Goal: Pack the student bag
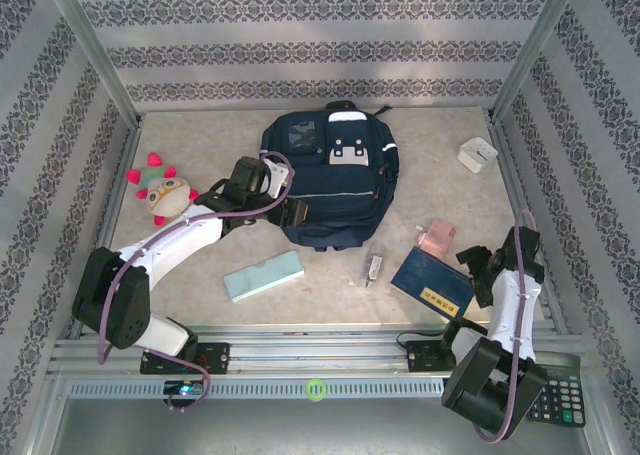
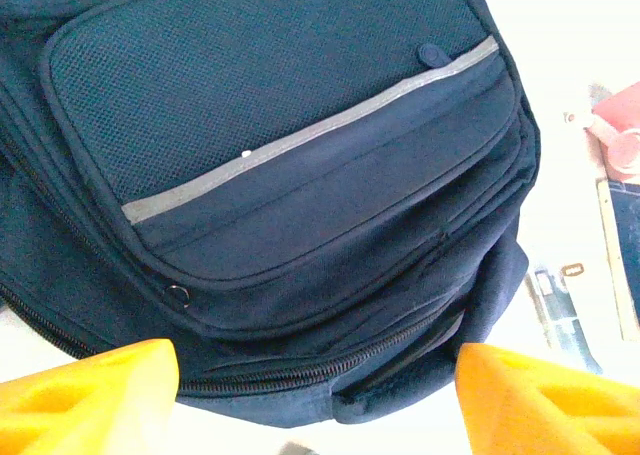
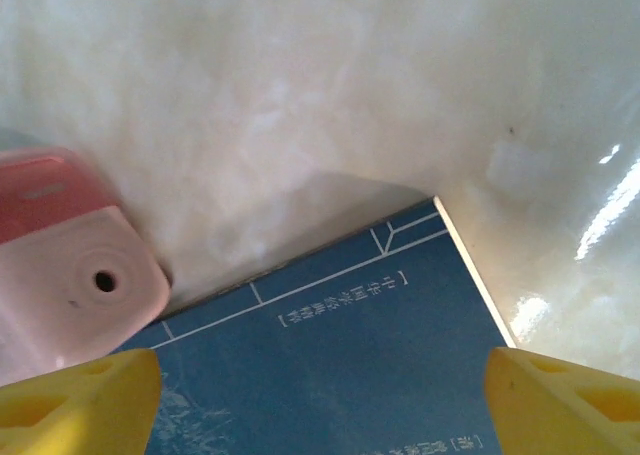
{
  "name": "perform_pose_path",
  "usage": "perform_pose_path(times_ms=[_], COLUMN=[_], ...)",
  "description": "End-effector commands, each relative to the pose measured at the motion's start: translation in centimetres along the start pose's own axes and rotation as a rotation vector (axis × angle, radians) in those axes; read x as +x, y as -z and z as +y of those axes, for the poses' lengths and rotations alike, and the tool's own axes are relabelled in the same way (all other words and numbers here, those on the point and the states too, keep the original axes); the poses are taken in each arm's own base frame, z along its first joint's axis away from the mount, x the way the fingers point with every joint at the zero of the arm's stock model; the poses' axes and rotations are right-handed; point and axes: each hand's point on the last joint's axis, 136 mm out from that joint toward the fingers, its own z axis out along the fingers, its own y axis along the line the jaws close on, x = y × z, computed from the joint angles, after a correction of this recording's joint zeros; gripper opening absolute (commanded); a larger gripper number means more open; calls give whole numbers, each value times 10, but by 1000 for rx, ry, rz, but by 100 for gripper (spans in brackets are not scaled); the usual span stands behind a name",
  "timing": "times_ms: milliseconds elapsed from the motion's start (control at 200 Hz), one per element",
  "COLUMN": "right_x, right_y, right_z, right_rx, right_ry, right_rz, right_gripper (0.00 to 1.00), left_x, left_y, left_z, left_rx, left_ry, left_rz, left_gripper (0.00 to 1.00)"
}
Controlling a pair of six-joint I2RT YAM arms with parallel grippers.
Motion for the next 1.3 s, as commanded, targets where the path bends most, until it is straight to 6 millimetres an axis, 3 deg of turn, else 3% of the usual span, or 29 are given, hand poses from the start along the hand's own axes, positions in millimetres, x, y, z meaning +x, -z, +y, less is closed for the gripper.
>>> perform_pose_path(times_ms=[0, 145, 320, 470, 545, 695, 869, 954, 1114, 1299], right_x=[4, 23, 50, 72, 72, 66, 49, 47, 66, 62], right_y=[-14, -32, -37, -28, -24, -22, -5, -9, -19, -27], right_z=[-2, 2, 40, 68, 64, 36, 20, 21, 43, 32], right_rx=[11, -12, -124, -223, -202, -121, -30, -52, -187, -144], right_ry=[-27, -17, 102, 179, 186, 138, 187, 181, 220, 203], right_rz=[-21, 44, 129, 199, 204, 194, 81, 83, 203, 174], right_gripper=[83, 81, 78, 76, 76, 74, 75, 75, 72, 71], left_x=[-19, -18, -21, -26, -26, -17, 11, 27, 56, 88], left_y=[-2, -5, -7, -12, -19, -40, -62, -69, -87, -108], left_z=[-5, -7, -16, -43, -64, -112, -165, -188, -217, -234], left_rx=[6, 19, 70, 134, 174, 262, 346, 380, 407, 378], left_ry=[5, 8, 38, 35, 11, -7, 0, -25, -70, -156], left_rz=[-55, -44, -50, -61, -45, 21, 138, 185, 277, 407], left_gripper=[73, 73, 72, 69, 68, 59, 54, 54, 53, 54])
